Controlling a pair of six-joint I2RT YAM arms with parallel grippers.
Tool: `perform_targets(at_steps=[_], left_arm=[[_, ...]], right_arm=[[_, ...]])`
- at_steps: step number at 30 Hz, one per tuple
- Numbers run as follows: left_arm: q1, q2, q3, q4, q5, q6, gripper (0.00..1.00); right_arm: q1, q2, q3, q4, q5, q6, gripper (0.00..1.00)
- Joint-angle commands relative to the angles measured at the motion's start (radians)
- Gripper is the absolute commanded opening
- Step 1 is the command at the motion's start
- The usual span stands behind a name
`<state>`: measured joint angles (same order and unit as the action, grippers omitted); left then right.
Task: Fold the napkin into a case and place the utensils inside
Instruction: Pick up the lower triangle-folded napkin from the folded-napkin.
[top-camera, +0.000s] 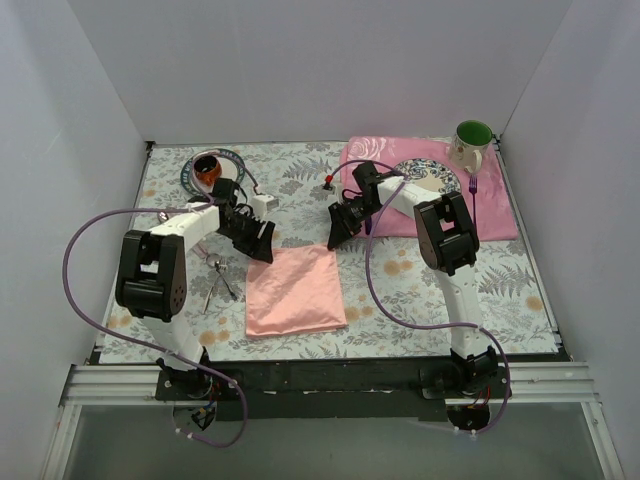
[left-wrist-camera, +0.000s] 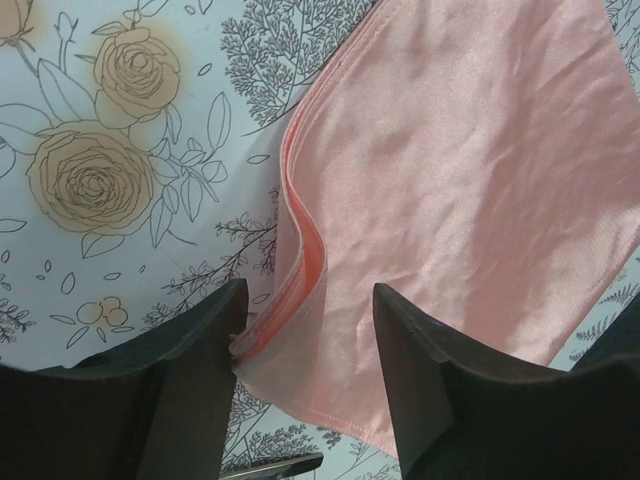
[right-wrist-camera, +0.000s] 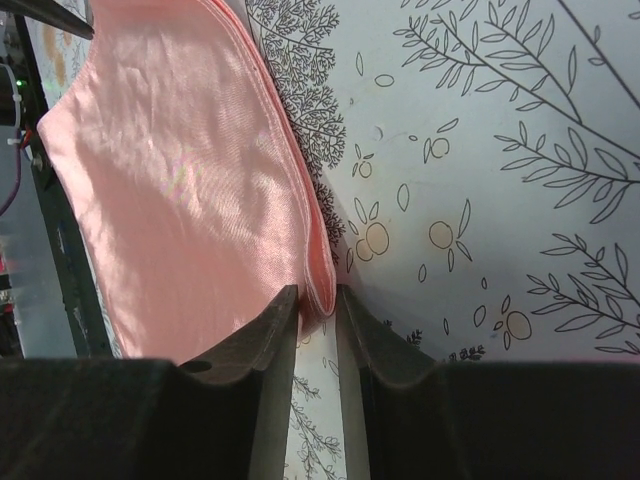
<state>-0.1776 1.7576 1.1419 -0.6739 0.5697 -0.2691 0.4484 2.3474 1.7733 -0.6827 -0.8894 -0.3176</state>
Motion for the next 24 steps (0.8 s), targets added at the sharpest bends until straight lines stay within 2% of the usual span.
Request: perform_targets(at_steps=[1,4,8,12,24], left_arm=[[0.047,0.028,0.071,-0.042,0.081,0.024,0.59],[0.088,0.046,0.090,-0.039,0.096,0.004,0.63],[0.128,0.039,0.085,-0.023,0.053,-0.027,0.64],[0.130,0.054,0.062,-0.032,0.012,-0.042,0.63],[0.128,0.209,0.088,-0.026,0.128,-0.166,0.57]], right_arm=[[0.006,-0.011,0.028,-0.052,0.063,-0.041,0.30],[0.006,-0.003,0.034,-0.055,0.058,-0.043,0.25],[0.006,0.000,0.032,-0.051,0.066,-0.041,0.11],[0.004,0.003,0.031,-0.057,0.070,-0.047,0.06],[0.006,0.020,0.034,-0.049,0.070,-0.041,0.01]])
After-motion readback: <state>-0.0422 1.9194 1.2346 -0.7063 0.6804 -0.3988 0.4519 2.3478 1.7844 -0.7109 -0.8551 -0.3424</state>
